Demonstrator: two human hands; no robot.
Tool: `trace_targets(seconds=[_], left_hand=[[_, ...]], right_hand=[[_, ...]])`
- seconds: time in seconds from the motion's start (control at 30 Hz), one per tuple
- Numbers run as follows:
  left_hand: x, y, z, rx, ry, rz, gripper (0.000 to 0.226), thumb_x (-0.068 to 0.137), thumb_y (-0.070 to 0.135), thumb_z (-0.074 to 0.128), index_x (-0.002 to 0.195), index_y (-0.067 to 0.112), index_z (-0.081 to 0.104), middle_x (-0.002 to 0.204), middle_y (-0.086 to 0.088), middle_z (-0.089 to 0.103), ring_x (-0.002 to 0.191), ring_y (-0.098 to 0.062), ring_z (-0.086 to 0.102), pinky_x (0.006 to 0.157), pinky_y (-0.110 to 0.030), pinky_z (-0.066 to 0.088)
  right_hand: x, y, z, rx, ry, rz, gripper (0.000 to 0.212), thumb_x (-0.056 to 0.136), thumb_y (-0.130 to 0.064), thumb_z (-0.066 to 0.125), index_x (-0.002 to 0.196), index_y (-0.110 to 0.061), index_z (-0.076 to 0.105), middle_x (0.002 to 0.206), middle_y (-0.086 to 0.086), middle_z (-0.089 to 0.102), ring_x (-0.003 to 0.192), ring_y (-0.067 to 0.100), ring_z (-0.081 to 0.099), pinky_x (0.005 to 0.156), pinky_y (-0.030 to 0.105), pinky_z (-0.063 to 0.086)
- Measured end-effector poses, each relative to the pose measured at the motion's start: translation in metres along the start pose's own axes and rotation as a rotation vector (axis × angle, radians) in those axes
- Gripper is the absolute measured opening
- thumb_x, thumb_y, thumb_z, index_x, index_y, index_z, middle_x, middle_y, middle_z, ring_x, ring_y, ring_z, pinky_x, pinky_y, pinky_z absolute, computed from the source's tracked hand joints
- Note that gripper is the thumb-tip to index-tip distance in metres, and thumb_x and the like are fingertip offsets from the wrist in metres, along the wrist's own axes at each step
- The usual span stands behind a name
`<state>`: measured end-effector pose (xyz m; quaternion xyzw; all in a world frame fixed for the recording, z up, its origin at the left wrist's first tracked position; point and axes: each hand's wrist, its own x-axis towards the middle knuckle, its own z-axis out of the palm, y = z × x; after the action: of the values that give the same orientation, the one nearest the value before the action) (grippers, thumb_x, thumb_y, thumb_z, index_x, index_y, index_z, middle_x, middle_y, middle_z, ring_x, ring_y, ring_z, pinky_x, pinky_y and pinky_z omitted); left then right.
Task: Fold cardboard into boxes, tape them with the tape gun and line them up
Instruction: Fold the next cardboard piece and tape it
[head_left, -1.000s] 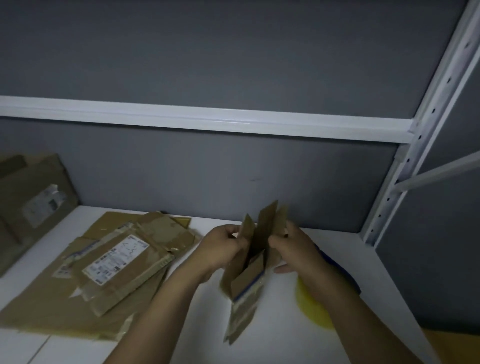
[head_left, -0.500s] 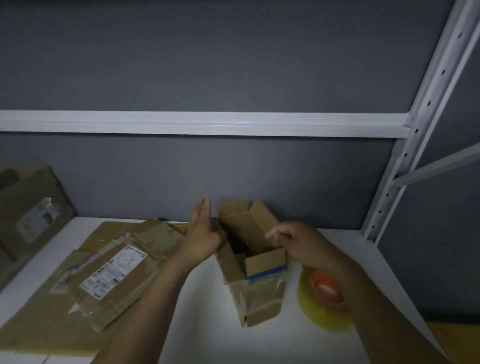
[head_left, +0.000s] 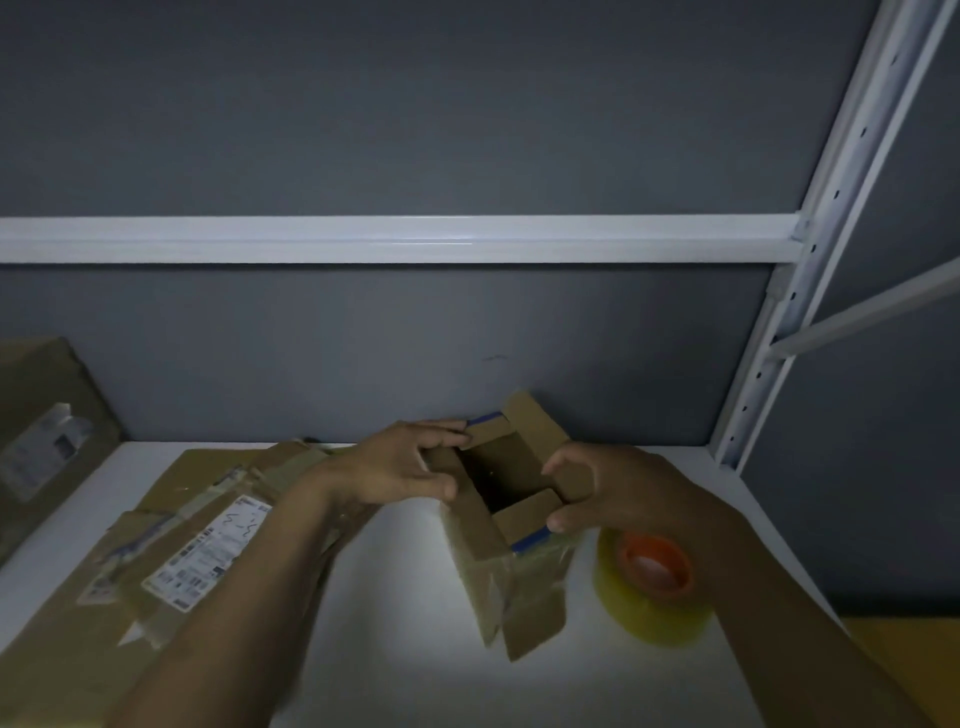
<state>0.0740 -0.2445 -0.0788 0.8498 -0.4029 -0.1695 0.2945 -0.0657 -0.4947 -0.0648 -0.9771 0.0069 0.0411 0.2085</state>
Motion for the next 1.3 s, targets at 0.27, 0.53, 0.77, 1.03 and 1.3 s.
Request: trace_targets(seconds=[0.27,0.53,0.77,1.03,1.3], left_hand=[[0.010,-0.002,-0.009,0.155,0.004,-0.006,0.069,0.068,0.049,0.081,0.129,0.031,0.057,0.137,0.020,0.045,0.128,0.000,0.038,0.111,-0.022,0.028],[0.020,0.012,0.025,-0.031,0.403,0.021,0.053,0.062,0.041,0.089,0.104,0.034,0.056,0.101,0.013,0.060,0.093,-0.009,0.059,0.082,-0.029,0.049],[0.028,0.001,0.046,0.137,0.465,-0.029,0.095,0.080,0.046,0.073,0.152,0.031,0.012,0.152,0.008,0.018,0.115,-0.016,0.049,0.093,-0.032,0.045],[0.029,-0.033,0.070,-0.016,0.433,-0.111,0.043,0.088,0.048,0.060,0.130,0.043,0.054,0.137,0.014,0.049,0.128,-0.015,0.044,0.112,-0.030,0.032],[0.007,-0.005,0.099,0.431,0.647,-0.094,0.073,0.080,0.077,0.037,0.108,0.014,0.063,0.123,-0.007,0.055,0.110,-0.026,0.053,0.090,-0.038,0.044]], right_hand=[[0.004,0.026,0.037,0.389,0.166,-0.040,0.033,0.085,-0.006,0.068,0.108,-0.027,0.058,0.111,-0.004,0.061,0.090,-0.010,0.055,0.067,0.003,0.041],[0.019,0.030,0.044,0.332,0.292,-0.045,0.079,0.076,-0.076,0.047,0.139,-0.029,0.044,0.125,-0.011,0.059,0.113,0.007,0.055,0.083,0.016,0.042],[0.015,0.028,0.052,0.593,0.214,-0.015,0.031,0.100,-0.039,0.043,0.125,-0.031,0.059,0.123,-0.010,0.063,0.113,0.004,0.058,0.097,0.025,0.047],[0.002,0.022,0.053,0.275,-0.099,-0.070,0.072,0.078,-0.058,0.064,0.141,-0.055,0.029,0.150,-0.039,0.001,0.137,-0.003,0.019,0.109,0.037,0.039],[0.021,0.033,0.067,0.126,0.019,-0.135,0.059,0.097,-0.043,0.049,0.149,-0.035,0.022,0.155,-0.023,-0.006,0.139,-0.003,-0.019,0.114,0.027,-0.004]])
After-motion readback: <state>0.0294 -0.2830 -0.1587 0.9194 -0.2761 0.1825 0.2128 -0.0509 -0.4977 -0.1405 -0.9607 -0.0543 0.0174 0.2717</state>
